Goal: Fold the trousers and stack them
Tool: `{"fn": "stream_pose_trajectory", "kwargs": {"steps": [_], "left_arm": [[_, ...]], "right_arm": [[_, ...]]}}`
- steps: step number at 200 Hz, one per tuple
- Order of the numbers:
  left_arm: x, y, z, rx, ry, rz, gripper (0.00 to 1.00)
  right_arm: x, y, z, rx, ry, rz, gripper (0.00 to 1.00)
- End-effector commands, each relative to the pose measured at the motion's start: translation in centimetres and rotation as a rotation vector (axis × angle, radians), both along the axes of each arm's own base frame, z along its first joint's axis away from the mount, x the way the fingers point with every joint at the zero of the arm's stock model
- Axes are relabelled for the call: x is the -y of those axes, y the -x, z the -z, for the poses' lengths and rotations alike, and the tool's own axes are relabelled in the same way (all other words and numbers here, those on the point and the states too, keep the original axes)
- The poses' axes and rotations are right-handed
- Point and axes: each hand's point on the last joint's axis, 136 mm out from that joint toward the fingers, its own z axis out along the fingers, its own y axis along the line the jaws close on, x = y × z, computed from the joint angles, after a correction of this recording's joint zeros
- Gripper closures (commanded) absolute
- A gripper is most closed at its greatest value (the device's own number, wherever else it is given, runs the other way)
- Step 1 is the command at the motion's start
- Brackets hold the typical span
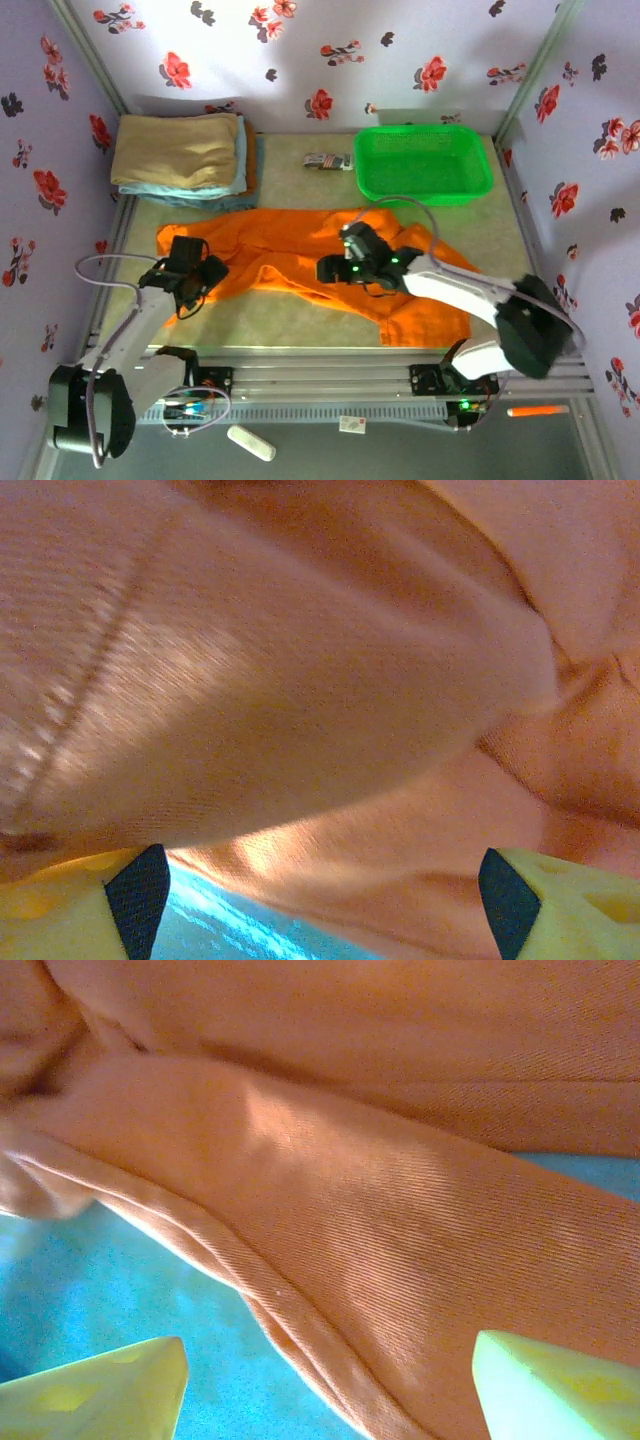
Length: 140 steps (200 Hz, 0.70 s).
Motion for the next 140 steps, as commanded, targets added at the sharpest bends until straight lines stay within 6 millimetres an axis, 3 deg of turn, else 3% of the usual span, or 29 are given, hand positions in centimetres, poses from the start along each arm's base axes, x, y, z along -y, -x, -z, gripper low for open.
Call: {"fn": "stream_pose_trajectory", "kwargs": {"steps": [1,34,50,63,98,140], "left_arm": [[-0.2,-1.3,-0.4,0.052,0.027,-0.023,0.16],[-0.3,-1.5,0.3,0.044,0.053,-0.029,0.16],[-0.3,-1.4,0.7,0.039,0.071,-0.038,0.16],[-0.5,-1.3,1.0,0.036,0.076,-0.045,0.16],[-1.6,-1.1,1.4,0.039,0.077,-0.077,0.16],[-4.1,-2.2,1.5,0.058,0.066,-0.156,0.17]], "right_arm": [[1.6,1.4,2.7,0.062,0.298,-0.132,0.24],[0.8,3.2,4.7,0.072,0.453,-0.264,0.27],[1.0,3.3,5.8,0.055,0.508,-0.277,0.34],[1.7,2.6,6.1,0.071,0.559,-0.242,0.54],[4.2,0.8,3.1,0.179,0.633,-0.121,1.00],[8.1,1.4,-1.2,0.243,0.628,-0.017,1.00]]}}
